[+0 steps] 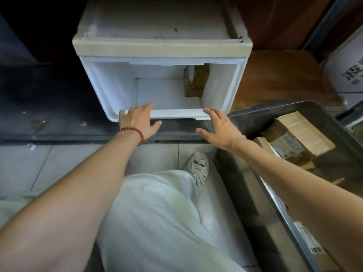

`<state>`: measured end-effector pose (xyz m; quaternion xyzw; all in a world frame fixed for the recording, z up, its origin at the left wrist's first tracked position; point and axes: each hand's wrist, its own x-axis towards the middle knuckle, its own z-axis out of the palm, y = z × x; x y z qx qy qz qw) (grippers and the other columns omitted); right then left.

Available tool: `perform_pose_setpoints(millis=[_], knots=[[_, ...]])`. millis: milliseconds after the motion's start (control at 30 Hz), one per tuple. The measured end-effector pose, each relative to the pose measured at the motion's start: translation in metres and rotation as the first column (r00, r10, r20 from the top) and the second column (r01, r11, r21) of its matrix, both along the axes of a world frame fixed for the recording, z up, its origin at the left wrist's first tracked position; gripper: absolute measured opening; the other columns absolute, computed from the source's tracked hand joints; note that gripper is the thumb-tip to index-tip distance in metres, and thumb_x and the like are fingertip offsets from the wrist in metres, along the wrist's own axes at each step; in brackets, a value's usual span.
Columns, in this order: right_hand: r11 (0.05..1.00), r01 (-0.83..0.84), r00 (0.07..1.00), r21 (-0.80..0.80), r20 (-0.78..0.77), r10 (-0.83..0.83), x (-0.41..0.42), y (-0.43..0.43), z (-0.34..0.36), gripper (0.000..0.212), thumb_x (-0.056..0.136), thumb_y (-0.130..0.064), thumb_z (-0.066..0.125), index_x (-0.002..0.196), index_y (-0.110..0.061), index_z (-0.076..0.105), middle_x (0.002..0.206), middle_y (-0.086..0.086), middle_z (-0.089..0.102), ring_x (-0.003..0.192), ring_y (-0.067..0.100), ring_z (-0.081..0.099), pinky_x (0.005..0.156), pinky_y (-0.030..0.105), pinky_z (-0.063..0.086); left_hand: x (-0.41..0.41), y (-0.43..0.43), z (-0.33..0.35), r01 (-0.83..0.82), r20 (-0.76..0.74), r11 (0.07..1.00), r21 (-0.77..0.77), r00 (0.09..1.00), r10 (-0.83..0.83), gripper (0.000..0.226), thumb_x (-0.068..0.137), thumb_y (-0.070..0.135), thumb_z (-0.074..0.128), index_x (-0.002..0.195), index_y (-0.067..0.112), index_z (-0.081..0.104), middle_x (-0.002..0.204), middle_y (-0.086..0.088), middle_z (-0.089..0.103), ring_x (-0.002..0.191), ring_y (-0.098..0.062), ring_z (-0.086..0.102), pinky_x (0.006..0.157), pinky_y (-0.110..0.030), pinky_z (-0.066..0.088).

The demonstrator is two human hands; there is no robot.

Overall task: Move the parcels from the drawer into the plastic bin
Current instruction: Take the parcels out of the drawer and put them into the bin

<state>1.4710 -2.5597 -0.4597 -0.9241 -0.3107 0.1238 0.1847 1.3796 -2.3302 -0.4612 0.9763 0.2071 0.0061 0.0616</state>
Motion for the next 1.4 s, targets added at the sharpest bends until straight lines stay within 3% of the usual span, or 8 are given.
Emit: perform_pose_setpoints(millis=[300, 533, 767, 933, 1100, 1200, 1333, 1400], knots=[[0.985, 0.16, 0.987, 0.065, -0.005, -0.16, 0.087, 0.06, -0.051, 0.081, 0.094, -0.037, 0.059, 0.155, -0.018, 0.009, 0.162, 0.004, 0.003, 0.147, 0.028, 0.017, 0.117, 0.036, 0.021, 0.086, 0.048, -0.043, 0.073, 0.06, 0.994, 0.081, 0.995, -0.078, 0.064, 0.091, 0.046, 0.051, 0.147, 0.026, 0.029, 0.143, -0.006, 0.047, 0.13, -0.029, 0.041, 0.1, -0.044, 0.033], [0.981, 0.187, 0.982, 0.056, -0.03, -0.186, 0.175, 0.092, -0.094, 0.083, 0.096, -0.025, 0.057, 0.155, -0.024, -0.001, 0.155, 0.012, 0.012, 0.126, 0.035, 0.047, 0.104, 0.036, 0.038, 0.202, 0.066, -0.082, 0.161, 0.004, 0.974, 0.162, 0.986, -0.164, 0.07, 0.09, 0.047, 0.05, 0.15, 0.029, 0.019, 0.147, -0.007, 0.041, 0.13, -0.031, 0.041, 0.099, -0.045, 0.033], [0.972, 0.187, 0.968, 0.146, 0.142, -0.207, 0.216, 0.122, -0.116, 0.09, 0.094, -0.01, 0.057, 0.154, -0.015, -0.01, 0.16, 0.016, -0.008, 0.142, 0.035, 0.027, 0.11, 0.04, 0.035, 0.283, 0.075, -0.092, 0.198, 0.076, 0.97, 0.139, 0.975, -0.21, 0.076, 0.09, 0.043, 0.052, 0.151, 0.032, 0.008, 0.147, -0.011, 0.038, 0.128, -0.035, 0.041, 0.098, -0.047, 0.034], [0.926, 0.216, 0.946, 0.31, 0.168, -0.277, 0.243, 0.145, -0.117, 0.086, 0.095, -0.019, 0.057, 0.152, -0.001, -0.005, 0.159, 0.022, -0.003, 0.148, 0.033, 0.007, 0.115, 0.025, 0.012, 0.307, 0.063, -0.101, 0.232, 0.164, 0.972, -0.042, 0.961, -0.223, 0.088, 0.087, 0.041, 0.058, 0.152, 0.035, 0.0, 0.147, -0.011, 0.038, 0.128, -0.034, 0.041, 0.097, -0.045, 0.034], [0.93, 0.236, 0.934, 0.281, 0.2, -0.298, 0.259, 0.156, -0.117, 0.063, 0.094, -0.027, 0.055, 0.147, -0.003, 0.029, 0.149, 0.024, 0.028, 0.137, 0.034, 0.031, 0.108, 0.033, 0.026, 0.317, 0.059, -0.112, 0.25, 0.315, 0.889, -0.384, 0.94, -0.129, 0.083, 0.086, 0.029, 0.064, 0.151, 0.032, 0.013, 0.145, -0.005, 0.043, 0.13, -0.027, 0.044, 0.101, -0.029, 0.038], [0.958, 0.242, 0.96, 0.154, 0.107, -0.26, 0.26, 0.16, -0.122, 0.066, 0.093, -0.033, 0.055, 0.148, -0.01, 0.027, 0.145, 0.018, 0.033, 0.13, 0.032, 0.036, 0.099, 0.026, 0.028, 0.313, 0.06, -0.114, 0.231, 0.413, 0.83, -0.507, 0.911, -0.001, 0.081, 0.082, 0.029, 0.07, 0.149, 0.026, 0.024, 0.141, -0.001, 0.048, 0.127, -0.019, 0.047, 0.102, -0.025, 0.04], [0.897, 0.252, 0.965, 0.363, -0.161, -0.206, 0.238, 0.153, -0.123, 0.075, 0.089, -0.012, 0.064, 0.15, -0.014, 0.022, 0.147, 0.013, 0.039, 0.125, 0.03, 0.049, 0.102, 0.034, 0.041, 0.298, 0.064, -0.113, 0.22, 0.42, 0.742, -0.634, 0.903, 0.091, 0.086, 0.072, 0.042, 0.079, 0.143, 0.027, 0.033, 0.132, 0.004, 0.052, 0.114, -0.011, 0.052, 0.093, -0.018, 0.042], [0.933, 0.185, 0.973, 0.31, -0.194, -0.128, 0.221, 0.148, -0.122, 0.078, 0.088, -0.011, 0.065, 0.151, -0.021, 0.02, 0.147, 0.008, 0.043, 0.128, 0.026, 0.048, 0.105, 0.033, 0.041, 0.29, 0.064, -0.11, 0.17, 0.414, 0.7, -0.694, 0.889, 0.194, 0.084, 0.065, 0.051, 0.081, 0.135, 0.029, 0.041, 0.118, 0.011, 0.053, 0.105, -0.005, 0.05, 0.082, -0.012, 0.04]])
